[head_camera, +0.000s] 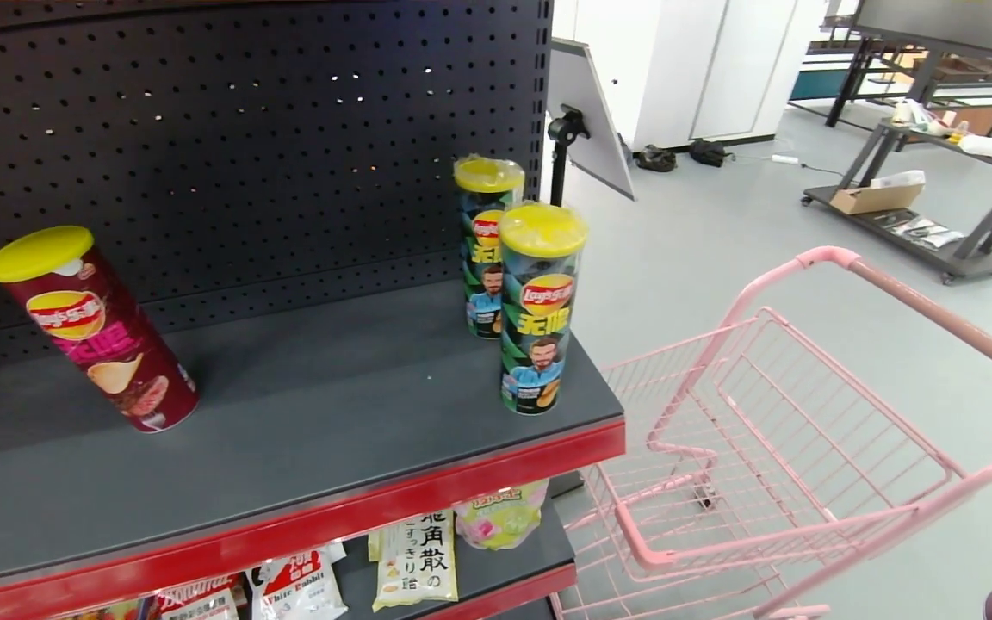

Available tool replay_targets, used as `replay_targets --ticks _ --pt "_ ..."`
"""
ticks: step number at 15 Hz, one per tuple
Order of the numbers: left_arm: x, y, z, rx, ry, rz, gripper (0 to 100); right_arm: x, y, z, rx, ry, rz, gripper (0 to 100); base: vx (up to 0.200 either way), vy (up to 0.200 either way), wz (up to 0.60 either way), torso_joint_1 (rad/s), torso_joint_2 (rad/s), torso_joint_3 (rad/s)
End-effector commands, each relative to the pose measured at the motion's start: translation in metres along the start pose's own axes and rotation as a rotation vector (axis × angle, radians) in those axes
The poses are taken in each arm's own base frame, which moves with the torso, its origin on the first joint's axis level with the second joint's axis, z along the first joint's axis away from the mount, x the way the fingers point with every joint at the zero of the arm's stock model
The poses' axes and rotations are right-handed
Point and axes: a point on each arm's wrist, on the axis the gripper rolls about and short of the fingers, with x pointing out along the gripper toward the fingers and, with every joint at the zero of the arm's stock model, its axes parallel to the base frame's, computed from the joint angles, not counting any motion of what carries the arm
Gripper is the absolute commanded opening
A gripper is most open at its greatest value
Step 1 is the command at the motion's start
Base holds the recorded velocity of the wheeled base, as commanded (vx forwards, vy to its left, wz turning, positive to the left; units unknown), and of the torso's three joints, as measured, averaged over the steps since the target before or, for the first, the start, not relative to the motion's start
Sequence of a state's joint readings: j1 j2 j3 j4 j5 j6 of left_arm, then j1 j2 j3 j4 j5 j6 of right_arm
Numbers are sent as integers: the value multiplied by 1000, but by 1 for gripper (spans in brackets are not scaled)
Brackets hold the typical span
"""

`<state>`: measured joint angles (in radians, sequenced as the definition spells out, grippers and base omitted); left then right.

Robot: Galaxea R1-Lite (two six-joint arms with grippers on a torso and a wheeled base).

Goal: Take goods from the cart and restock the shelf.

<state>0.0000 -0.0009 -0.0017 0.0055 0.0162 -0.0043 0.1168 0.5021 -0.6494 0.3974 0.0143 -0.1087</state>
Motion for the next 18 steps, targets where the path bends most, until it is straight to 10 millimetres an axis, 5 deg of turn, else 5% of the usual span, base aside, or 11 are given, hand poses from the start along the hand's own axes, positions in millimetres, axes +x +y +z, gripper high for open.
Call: replay_targets --ticks 1,6,9,18 --pt "0 0 0 0 2 1 100 1 0 -1 -2 7 3 0 0 0 600 2 -12 -2" --pt "0 0 0 0 0 1 100 -2 1 -7 -3 0 2 0 0 0 600 8 2 1" --pt "0 0 0 0 2 1 100 -13 3 -25 -3 -49 8 0 0 0 0 0 0 0" --pt "0 0 0 0 2 1 100 -21 5 -34 3 -109 54 0 0 200 0 3 3 3"
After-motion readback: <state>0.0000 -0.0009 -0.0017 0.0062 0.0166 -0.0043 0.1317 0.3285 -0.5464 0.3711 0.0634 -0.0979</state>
